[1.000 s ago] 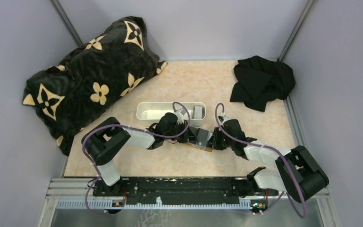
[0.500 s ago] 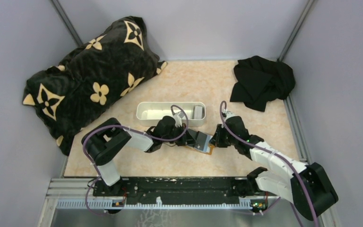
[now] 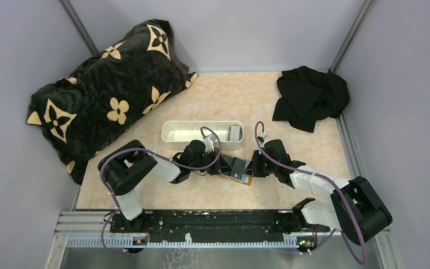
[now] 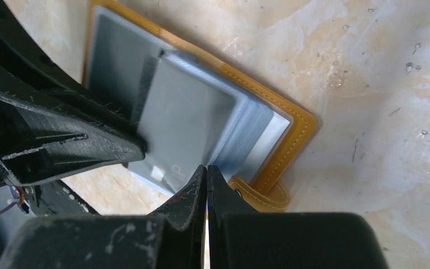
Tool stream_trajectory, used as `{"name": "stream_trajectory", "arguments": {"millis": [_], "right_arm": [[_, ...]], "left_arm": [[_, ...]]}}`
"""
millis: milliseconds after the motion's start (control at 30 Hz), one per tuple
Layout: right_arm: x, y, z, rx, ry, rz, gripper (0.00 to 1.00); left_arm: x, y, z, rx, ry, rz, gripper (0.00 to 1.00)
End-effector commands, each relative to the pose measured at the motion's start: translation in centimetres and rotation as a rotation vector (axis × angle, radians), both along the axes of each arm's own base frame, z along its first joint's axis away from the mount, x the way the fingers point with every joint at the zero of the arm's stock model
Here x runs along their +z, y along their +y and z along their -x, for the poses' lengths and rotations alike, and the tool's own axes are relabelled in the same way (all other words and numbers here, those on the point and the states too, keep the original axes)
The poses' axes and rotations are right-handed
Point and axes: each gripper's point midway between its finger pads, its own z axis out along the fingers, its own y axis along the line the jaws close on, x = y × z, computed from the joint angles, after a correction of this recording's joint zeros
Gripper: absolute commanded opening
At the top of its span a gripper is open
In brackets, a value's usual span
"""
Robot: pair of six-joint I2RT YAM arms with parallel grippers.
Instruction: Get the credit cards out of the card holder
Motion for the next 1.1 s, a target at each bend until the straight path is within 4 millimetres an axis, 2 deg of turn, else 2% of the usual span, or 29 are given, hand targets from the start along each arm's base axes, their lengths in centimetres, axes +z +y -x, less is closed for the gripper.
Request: {"name": "stream_trajectory", "arguments": {"millis": [0, 100, 500, 567, 667, 767, 1067], "right_arm": [[2.4, 1.2, -1.3, 0.01, -0.075, -0.072, 0.0], [2.7, 1.2, -1.6, 0.01, -0.087, -0.069, 0.0], [0.8, 1.1, -1.2, 0.009, -0.053, -0.055, 0.0], [0.0, 0.9, -1.0, 0.007, -0.04, -0.041, 0.0], [-1.5, 0.5, -0.6, 0.004, -0.014, -0.017, 0.0], [-2.5, 0.5, -0.2, 0.009, 0.007, -0.017, 0.0], [-3.4, 0.3, 0.0, 0.011, 0.026, -0.006, 0.0]], "left_arm": [[0.8, -0.7, 0.2, -0.023, -0.017, 0.056, 0.25], [0.7, -0.5, 0.3, -0.018, -0.019, 0.054, 0.24], [0.6, -0.3, 0.2, -0.007, -0.011, 0.054, 0.2], [1.0, -0.1, -0.1, 0.016, -0.024, 0.057, 0.2], [1.6, 0.3, -0.3, 0.03, -0.041, 0.067, 0.27], [2.4, 0.4, -0.4, 0.033, -0.06, 0.093, 0.27], [3.3, -0.5, 0.1, 0.002, -0.021, 0.226, 0.27]]}}
